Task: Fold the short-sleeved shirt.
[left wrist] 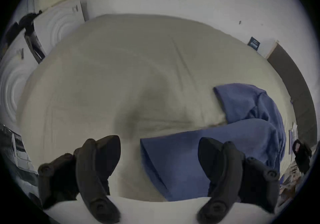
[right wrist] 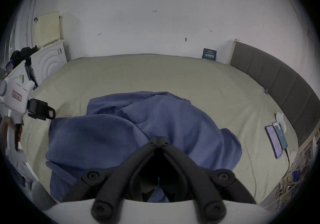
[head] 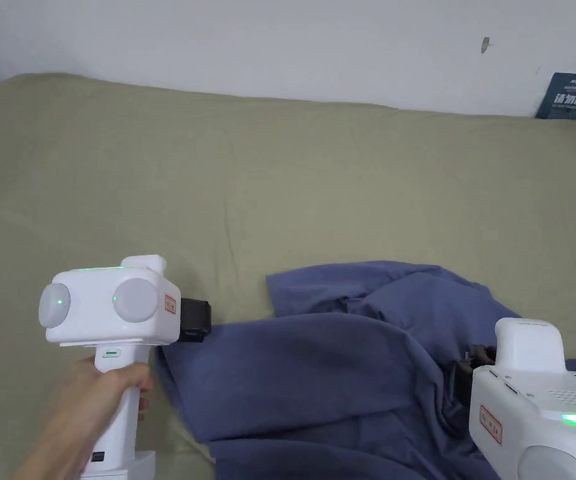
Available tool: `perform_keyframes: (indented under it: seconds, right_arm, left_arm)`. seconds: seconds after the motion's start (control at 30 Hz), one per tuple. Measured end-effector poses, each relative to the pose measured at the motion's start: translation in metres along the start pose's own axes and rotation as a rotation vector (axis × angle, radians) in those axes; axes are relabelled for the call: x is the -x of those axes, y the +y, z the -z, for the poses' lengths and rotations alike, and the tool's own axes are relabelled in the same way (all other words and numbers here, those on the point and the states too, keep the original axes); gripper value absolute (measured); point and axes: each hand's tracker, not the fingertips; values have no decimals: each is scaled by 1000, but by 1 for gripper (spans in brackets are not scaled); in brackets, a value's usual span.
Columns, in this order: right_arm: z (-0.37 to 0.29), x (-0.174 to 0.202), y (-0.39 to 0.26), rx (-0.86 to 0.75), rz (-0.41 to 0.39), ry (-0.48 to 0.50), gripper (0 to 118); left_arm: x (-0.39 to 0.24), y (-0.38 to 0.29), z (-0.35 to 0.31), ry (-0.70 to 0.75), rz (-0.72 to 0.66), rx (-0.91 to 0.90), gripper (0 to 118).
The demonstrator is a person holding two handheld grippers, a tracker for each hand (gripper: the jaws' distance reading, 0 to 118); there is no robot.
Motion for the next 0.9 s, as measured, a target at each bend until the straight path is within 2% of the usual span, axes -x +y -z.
perform_keyframes:
  seconds: [0.07,0.1,0.17,0.2,0.23,0.27,0.3,0.4,0.53,0.57,0.63,0.67,0.7,0.77,0.8,0.9]
  right_arm:
    - [3,-2,-3,20,-2,2,0]
    - [4,-3,-5,27,-10,-1,0]
    - [5,-6,-7,35,-23,-6,0]
    - [6,-8,-7,39,-26,-9,0]
    - [7,-10,-8,44,-24,-7,0]
    - [8,-11,-8,49,-18,-7,0]
    - [10,-14,-7,54,-11,-8,0]
    - [15,-23,2,67,11,36,0]
    - [38,-38,45,55,32,174,0]
    - [45,-39,57,25,32,197,5]
    - [68,-38,92,56,-4,275,83]
    - [81,-36,107,74,-30,284,105]
    - [96,-31,118,103,-69,304,105]
    - [122,-23,139,39,-133,258,107]
    - [139,-17,149,69,-159,237,104]
    - [188,-2,160,146,-195,262,104]
  left_arm:
    - [3,-6,27,10,-19,70,97]
    - [5,-11,35,39,-38,100,91]
    - [2,-19,25,32,-20,-2,86]
    - [-2,-19,19,73,-20,-20,68]
    - [-7,-20,16,111,8,-47,42]
    - [-9,-20,12,114,17,-61,7]
    - [-12,-21,12,70,-6,-43,2]
    - [-16,-21,11,97,18,-29,2]
    - [-10,-17,-13,41,-6,-73,2]
    - [-10,-16,-22,19,-11,-97,2]
    - [-12,-15,-40,-8,-15,-157,2]
    - [-12,-16,-47,-6,-21,-168,2]
    - [-14,-15,-51,-3,-3,-169,2]
    - [-18,-16,-58,17,53,-186,2]
    - [-19,-17,-60,21,64,-198,2]
    - [-21,-19,-64,18,58,-206,2]
